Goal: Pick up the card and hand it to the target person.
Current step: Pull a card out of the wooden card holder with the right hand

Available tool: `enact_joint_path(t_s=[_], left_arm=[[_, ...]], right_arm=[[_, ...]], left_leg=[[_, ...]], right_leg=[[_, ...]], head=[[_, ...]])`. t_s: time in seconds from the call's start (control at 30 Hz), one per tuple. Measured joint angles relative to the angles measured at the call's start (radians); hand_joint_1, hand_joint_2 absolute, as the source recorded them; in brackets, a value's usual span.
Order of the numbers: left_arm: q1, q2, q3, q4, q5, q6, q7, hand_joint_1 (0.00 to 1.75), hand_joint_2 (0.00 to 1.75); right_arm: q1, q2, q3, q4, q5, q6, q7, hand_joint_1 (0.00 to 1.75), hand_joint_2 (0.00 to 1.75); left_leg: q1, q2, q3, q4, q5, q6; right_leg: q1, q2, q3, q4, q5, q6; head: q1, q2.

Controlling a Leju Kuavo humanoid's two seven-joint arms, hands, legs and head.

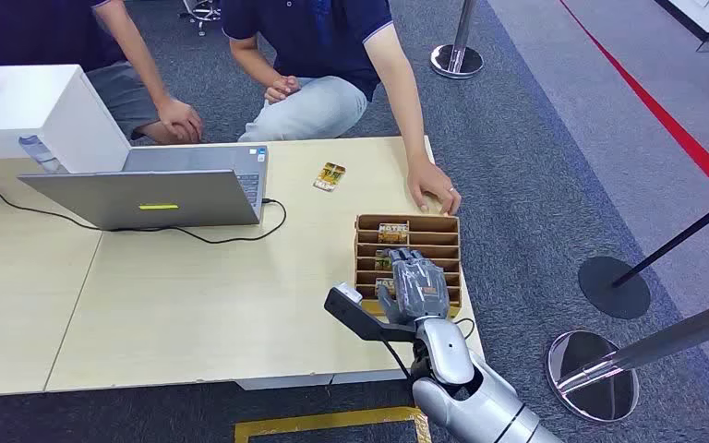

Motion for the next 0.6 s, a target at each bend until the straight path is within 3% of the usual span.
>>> enact_joint_path(t_s=[0.6], left_arm=[[0.0,0.0,-0.001,0.0,0.0,0.0,0.0,0.0,0.0]], right_arm=[[0.0,0.0,0.0,0.002,0.0,0.0,0.0,0.96,1.75]], left_leg=[[0.0,0.0,0.0,0.0,0.0,0.0]], right_leg=[[0.0,0.0,0.0,0.0,0.0,0.0]], head=[[0.0,0.0]])
